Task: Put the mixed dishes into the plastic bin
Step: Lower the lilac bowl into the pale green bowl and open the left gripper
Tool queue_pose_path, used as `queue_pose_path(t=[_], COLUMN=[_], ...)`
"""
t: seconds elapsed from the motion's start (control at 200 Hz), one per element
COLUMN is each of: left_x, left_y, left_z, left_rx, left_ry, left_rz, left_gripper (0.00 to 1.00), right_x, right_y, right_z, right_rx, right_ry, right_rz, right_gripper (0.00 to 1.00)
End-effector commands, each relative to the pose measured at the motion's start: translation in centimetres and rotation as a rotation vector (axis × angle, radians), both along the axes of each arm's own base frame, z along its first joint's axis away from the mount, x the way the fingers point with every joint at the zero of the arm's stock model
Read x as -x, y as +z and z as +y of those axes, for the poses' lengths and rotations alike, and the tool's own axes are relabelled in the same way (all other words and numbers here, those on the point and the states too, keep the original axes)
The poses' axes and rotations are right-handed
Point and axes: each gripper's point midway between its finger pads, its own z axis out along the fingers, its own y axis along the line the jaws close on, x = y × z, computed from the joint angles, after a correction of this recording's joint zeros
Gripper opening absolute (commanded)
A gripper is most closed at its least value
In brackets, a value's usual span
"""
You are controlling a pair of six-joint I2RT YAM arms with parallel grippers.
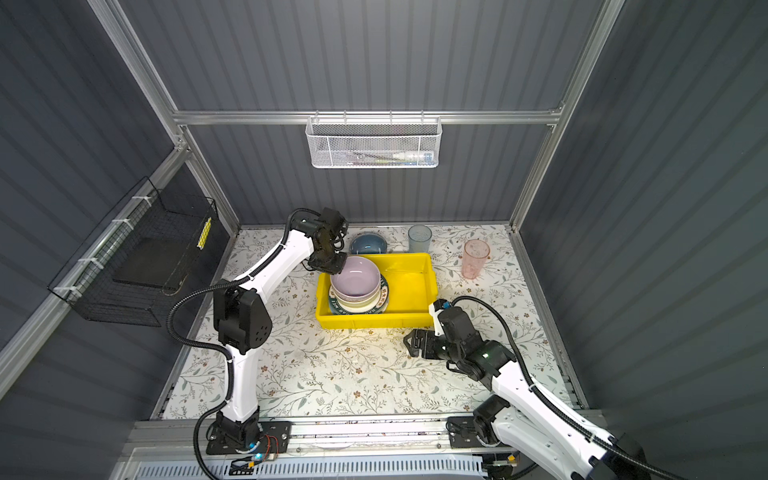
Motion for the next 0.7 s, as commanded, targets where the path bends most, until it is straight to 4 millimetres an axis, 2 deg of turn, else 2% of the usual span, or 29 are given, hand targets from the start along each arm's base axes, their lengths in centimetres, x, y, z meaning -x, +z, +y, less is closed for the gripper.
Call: queue_pose_path(t=[0.0, 0.53, 0.695], left_x=[0.3, 0.9, 0.9], left_y=[-0.4, -1.7, -1.3], left_z=[-0.9, -0.9, -0.7], left_rx=[0.049, 0.058, 0.049], left_ry=[-0.020, -0.012, -0.010], left_rz=[0.019, 0.044, 0.034], left_gripper=[0.06, 0.08, 0.16], right_x=[0.2, 0.2, 0.3], right_y=[-0.4, -0.5, -0.7], right_z=[0.1, 0.1, 0.0], right_rx=[0.001, 0.002, 0.001], right_ry=[0.004, 0.005, 0.001], right_rz=[0.009, 0.011, 0.013], right_gripper=[0.95, 0.95, 0.95])
